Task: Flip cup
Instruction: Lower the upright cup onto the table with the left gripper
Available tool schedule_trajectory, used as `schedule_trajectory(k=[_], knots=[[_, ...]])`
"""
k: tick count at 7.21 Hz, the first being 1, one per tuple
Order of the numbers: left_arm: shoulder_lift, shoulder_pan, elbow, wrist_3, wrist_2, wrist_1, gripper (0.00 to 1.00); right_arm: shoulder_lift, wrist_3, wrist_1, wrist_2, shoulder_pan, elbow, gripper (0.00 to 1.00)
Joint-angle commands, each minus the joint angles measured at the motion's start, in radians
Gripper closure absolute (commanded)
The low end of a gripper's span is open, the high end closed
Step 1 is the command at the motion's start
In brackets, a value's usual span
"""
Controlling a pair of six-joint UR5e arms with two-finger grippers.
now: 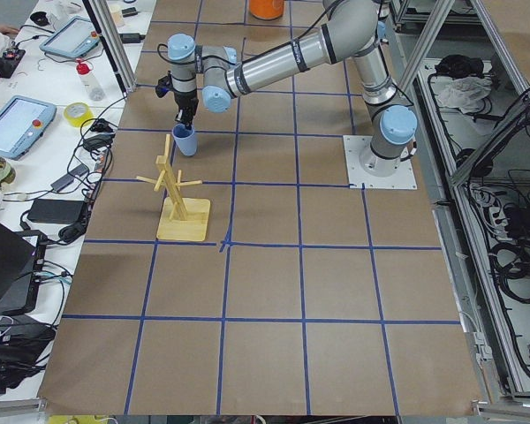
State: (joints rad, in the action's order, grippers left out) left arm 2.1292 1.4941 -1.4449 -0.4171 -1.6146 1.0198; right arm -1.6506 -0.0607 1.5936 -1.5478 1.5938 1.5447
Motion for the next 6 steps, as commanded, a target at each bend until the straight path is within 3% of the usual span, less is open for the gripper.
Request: schedule_trajectory(k=[1, 3, 4, 5, 6], knots=[[0.008, 0.000, -0.003, -0.005, 0.013, -0.015, 1.00, 0.000, 0.001, -0.001, 0.000, 0.000, 0.000, 0.00], [0.009, -0.002, -0.011, -0.009, 0.009, -0.015, 0.96, 0.000, 0.001, -0.001, 0.000, 0.000, 0.000, 0.00], [0.009, -0.002, -0.014, -0.008, 0.007, -0.017, 0.80, 0.000, 0.001, -0.001, 0.000, 0.000, 0.000, 0.00], [0.009, -0.002, -0.015, -0.005, 0.009, -0.015, 0.41, 0.000, 0.001, -0.003, 0.000, 0.000, 0.000, 0.00], [-0.003, -0.002, -0.017, -0.003, -0.005, -0.009, 0.30, 0.000, 0.001, -0.003, 0.000, 0.000, 0.000, 0.00]])
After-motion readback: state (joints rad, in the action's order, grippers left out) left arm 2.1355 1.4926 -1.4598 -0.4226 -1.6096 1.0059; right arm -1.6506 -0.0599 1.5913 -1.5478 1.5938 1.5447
